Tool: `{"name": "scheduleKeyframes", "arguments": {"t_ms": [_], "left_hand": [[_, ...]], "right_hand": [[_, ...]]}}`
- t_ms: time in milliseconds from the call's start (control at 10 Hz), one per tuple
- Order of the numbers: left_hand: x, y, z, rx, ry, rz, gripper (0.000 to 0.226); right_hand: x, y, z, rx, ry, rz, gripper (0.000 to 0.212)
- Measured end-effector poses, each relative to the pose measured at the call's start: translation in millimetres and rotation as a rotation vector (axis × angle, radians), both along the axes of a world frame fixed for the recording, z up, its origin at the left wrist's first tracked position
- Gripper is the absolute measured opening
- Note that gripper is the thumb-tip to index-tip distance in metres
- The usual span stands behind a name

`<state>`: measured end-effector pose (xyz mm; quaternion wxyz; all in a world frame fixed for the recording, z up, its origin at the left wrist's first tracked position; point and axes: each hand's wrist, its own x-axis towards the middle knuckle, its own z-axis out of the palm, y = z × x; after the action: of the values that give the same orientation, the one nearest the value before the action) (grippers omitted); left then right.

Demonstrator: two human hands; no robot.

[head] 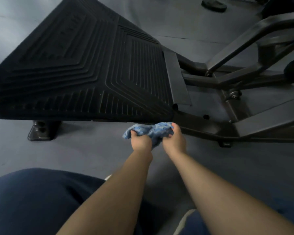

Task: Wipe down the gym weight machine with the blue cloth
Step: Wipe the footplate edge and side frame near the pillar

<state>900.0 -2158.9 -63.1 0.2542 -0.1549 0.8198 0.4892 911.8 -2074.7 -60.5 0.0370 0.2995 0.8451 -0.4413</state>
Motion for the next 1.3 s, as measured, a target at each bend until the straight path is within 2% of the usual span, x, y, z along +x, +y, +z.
{"name": "scheduleKeyframes", "arguments": {"t_ms": [100, 200, 300, 400, 500, 600, 700, 900, 1100, 1300], "left_hand": [[-5.5, 3.8, -1.3, 0.549, -0.225, 0.833, 0.06], [-17.1, 17.4, -17.6, 0.547, -0.123, 0.797, 0.065], [-26.1, 22.4, -30.6, 0.52, -0.11, 0.841, 0.067], [-41.6, 35.3, -46.6, 0.521, -0.102, 0.923, 0.059], [-59.6, 57.8, -60.5, 0.512, -0.02, 0.958, 0.048], [-69.4, 81.8, -78.4, 0.584, -0.001, 0.995, 0.043], [-65.1, 106.1, -90.1, 0.765, -0.021, 0.986, 0.048], [-52.2, 160.7, -104.8, 0.853, -0.077, 0.883, 0.039], [-42.8, 172.8, -111.6, 0.958, 0.047, 0.84, 0.029], [-49.8, 160.1, -116.1, 0.994, 0.178, 0.962, 0.023]], "right_hand": [[-6.0, -5.6, -9.8, -0.037, 0.0, -0.009, 0.061], [-10.7, -4.3, -22.7, -0.072, 0.016, -0.036, 0.066], [-15.6, 9.9, -31.5, -0.062, 0.023, -0.034, 0.068], [-25.6, 27.0, -41.3, -0.004, -0.024, 0.046, 0.071], [-39.0, 43.6, -50.1, -0.008, -0.067, 0.163, 0.073], [-46.5, 63.7, -57.1, 0.017, -0.102, 0.27, 0.076], [-59.1, 92.2, -62.5, 0.016, -0.156, 0.303, 0.078], [-84.9, 144.0, -67.9, 0.196, -0.227, 0.474, 0.067], [-106.3, 159.8, -73.1, 0.169, -0.125, 0.654, 0.077], [-123.0, 145.3, -71.4, 0.077, 0.026, 0.808, 0.055]]}}
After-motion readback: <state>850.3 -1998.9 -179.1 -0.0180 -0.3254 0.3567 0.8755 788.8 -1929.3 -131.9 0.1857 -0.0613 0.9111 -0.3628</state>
